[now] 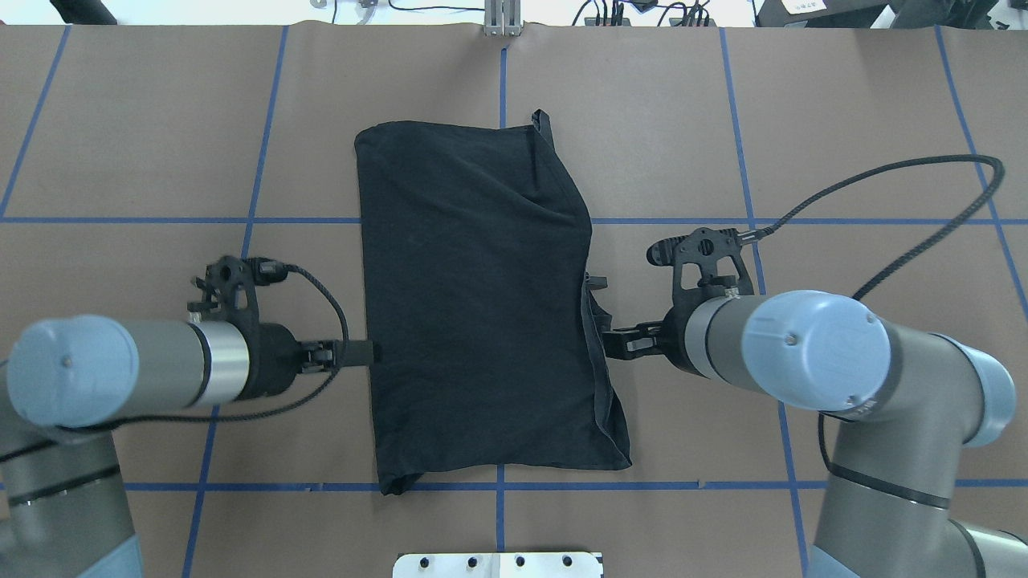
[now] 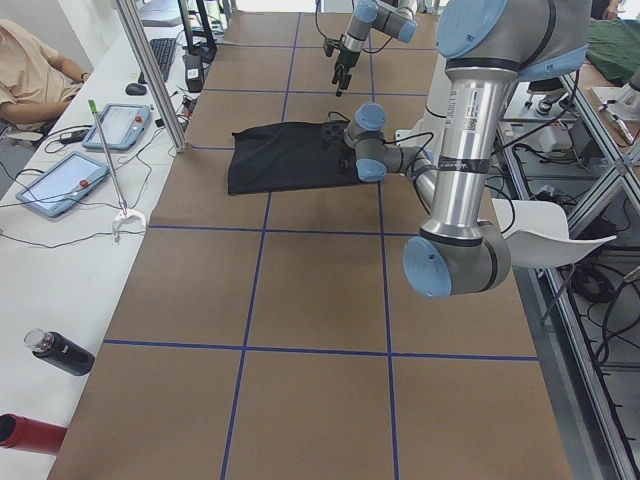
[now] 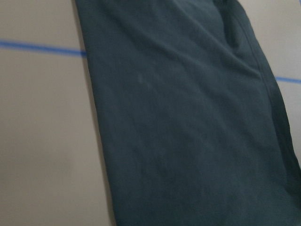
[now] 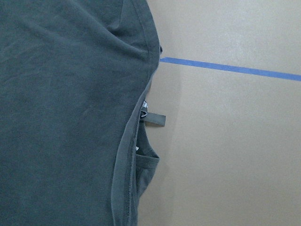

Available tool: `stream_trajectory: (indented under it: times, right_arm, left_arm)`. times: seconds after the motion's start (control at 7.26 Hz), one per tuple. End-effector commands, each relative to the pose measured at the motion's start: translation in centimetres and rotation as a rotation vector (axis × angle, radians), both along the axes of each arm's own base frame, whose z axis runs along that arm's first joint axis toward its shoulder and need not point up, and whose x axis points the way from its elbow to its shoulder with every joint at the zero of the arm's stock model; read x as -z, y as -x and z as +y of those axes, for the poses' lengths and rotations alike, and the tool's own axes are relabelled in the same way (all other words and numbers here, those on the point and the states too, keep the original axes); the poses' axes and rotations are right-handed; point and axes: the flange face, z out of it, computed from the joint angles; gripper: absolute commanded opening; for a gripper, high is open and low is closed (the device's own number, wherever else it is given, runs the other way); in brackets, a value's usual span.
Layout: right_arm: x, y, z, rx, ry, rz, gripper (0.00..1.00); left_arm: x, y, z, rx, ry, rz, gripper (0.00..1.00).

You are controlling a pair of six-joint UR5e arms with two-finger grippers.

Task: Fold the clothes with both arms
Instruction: 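Move both grippers to the shirt's corners nearest the robot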

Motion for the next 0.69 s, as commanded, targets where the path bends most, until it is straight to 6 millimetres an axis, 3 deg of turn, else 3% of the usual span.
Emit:
stream_trajectory:
  times: [0.0,0.28,0.55]
  right_arm:
    - [-1.6,-1.1,0.1,-0.006,-0.014,-0.034,1.0]
    - [-1.7,-1.1,0.1,-0.009,-0.014,-0.033,1.0]
    - [-1.8,-0.9,0.1,-0.01,-0.013,-0.032,1.0]
  left_arm:
    - [-1.2,-3.2,5.0,0.008,0.077,-0.005,1.0]
    - [-2.0,-5.2,7.6,-0.006,0.102,-0.061,0.93]
    - [-2.5,-7.1,9.2,-0.035,0.108,-0.118,0.77]
